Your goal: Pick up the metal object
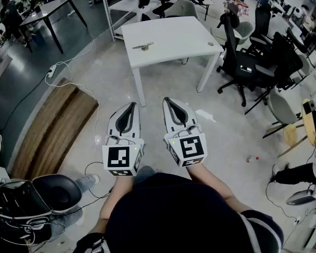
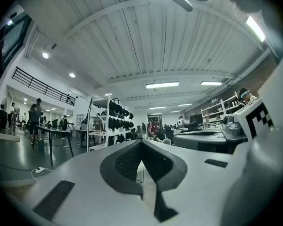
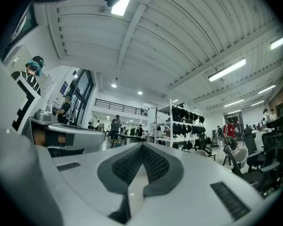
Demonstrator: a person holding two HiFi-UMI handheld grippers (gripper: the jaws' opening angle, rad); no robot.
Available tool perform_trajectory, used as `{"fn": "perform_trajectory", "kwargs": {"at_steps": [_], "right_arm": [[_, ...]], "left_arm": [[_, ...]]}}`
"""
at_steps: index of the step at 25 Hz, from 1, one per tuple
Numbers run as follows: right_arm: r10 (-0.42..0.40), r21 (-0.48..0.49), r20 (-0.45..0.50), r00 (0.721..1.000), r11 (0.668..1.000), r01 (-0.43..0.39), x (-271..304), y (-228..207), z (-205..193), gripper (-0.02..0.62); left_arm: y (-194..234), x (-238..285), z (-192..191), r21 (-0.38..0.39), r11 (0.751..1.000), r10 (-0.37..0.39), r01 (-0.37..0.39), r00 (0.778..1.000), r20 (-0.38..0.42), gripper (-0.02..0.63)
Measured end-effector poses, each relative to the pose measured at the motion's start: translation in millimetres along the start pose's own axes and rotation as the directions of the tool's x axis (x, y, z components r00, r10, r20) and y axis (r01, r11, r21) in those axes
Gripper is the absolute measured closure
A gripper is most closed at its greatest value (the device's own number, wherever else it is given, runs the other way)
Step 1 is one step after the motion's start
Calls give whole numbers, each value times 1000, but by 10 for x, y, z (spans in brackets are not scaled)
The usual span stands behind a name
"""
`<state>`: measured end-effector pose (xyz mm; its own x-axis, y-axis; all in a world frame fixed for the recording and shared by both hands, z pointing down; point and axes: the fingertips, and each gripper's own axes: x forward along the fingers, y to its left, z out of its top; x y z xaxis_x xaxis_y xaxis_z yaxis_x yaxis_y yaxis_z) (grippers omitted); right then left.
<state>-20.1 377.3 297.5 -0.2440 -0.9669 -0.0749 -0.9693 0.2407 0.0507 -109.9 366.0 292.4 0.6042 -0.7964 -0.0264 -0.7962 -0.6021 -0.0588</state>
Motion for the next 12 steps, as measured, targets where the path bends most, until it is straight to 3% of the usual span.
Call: {"fn": "perform_trajectory", "kwargs": {"at_steps": [7, 12], "right_arm": [[-2, 9, 2, 1000, 1000, 2, 313, -92, -137, 569], [2, -13, -23, 1000, 1000, -2, 865, -253, -358, 568]], "left_arm": [[232, 276, -148, -15, 1000, 5, -5, 1000, -5, 584], [561, 759, -320, -34, 999, 0, 0, 1000, -7, 584]]}}
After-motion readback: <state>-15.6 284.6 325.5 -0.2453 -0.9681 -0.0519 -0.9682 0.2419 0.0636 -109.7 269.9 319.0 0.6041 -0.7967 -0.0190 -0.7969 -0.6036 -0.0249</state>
